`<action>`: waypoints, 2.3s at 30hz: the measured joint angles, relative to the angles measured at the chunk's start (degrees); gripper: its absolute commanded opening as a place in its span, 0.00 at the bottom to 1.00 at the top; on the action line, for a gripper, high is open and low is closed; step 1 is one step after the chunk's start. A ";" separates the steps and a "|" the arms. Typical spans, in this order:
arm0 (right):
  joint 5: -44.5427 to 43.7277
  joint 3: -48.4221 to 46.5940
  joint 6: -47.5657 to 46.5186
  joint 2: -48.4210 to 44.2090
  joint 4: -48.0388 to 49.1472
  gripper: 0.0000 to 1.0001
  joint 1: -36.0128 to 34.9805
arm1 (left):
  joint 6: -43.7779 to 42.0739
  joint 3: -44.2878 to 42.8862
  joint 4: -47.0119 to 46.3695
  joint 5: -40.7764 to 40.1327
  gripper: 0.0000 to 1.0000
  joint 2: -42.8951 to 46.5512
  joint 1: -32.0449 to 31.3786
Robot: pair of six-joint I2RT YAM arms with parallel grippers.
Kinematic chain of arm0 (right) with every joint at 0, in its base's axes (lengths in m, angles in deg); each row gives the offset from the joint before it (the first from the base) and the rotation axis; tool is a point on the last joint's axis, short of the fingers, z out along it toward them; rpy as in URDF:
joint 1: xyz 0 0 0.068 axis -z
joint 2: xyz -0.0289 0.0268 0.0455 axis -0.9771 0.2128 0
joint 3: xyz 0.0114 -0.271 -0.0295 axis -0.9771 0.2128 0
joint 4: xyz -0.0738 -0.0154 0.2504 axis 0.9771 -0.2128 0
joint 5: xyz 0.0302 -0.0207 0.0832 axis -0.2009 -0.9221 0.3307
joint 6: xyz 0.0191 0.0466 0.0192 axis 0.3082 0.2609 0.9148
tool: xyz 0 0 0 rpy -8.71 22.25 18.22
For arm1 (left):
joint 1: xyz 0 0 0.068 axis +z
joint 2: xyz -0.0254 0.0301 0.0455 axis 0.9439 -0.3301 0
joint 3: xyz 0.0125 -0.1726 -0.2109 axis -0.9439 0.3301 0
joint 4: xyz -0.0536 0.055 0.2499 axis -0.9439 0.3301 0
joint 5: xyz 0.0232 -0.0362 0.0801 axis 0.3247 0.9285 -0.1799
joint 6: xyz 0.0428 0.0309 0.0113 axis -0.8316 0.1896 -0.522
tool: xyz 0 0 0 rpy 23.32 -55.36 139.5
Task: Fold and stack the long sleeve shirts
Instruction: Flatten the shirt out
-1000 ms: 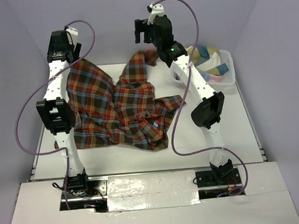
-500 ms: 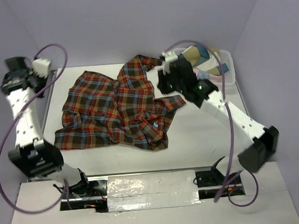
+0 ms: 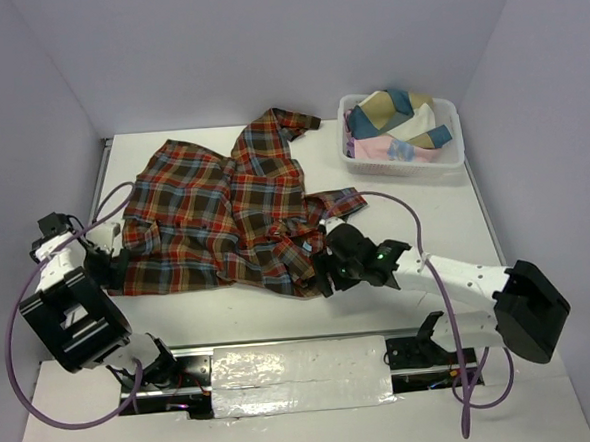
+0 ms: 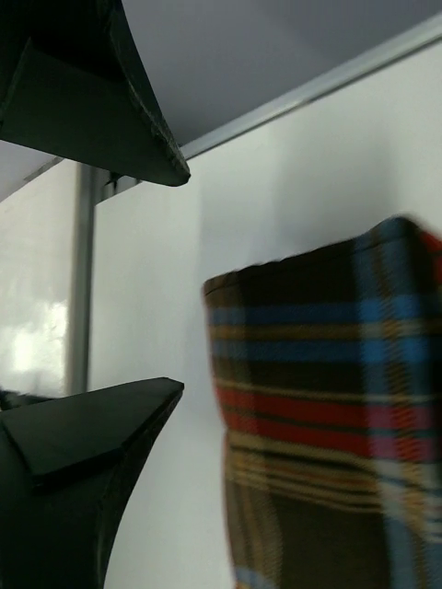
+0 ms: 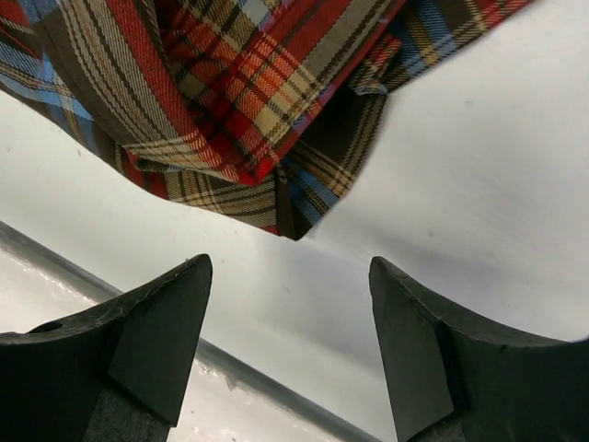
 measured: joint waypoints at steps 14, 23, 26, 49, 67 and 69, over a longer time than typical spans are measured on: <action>2.14 -5.79 -1.64 20.59 14.27 0.00 -4.24 | 1.86 6.84 -12.96 6.05 0.20 -4.28 -0.85; 5.44 -13.14 -6.25 0.28 -0.09 0.00 -9.18 | 2.89 1.99 -5.18 12.07 0.00 -3.08 -0.98; 7.65 -26.32 -7.72 -5.64 -5.27 0.00 -11.28 | 2.84 -8.15 0.87 16.24 0.00 -0.87 -1.03; 8.04 -54.82 -1.51 39.58 -15.82 0.79 19.82 | 8.83 -13.07 1.68 25.03 0.00 -1.64 -8.50; 9.99 -17.25 18.40 20.28 2.60 0.85 8.46 | 8.66 -9.03 -0.90 21.88 0.00 -1.38 -8.48; 10.36 -17.38 18.82 21.46 4.68 0.80 8.46 | 8.66 -8.96 -1.05 21.88 0.00 -1.38 -8.48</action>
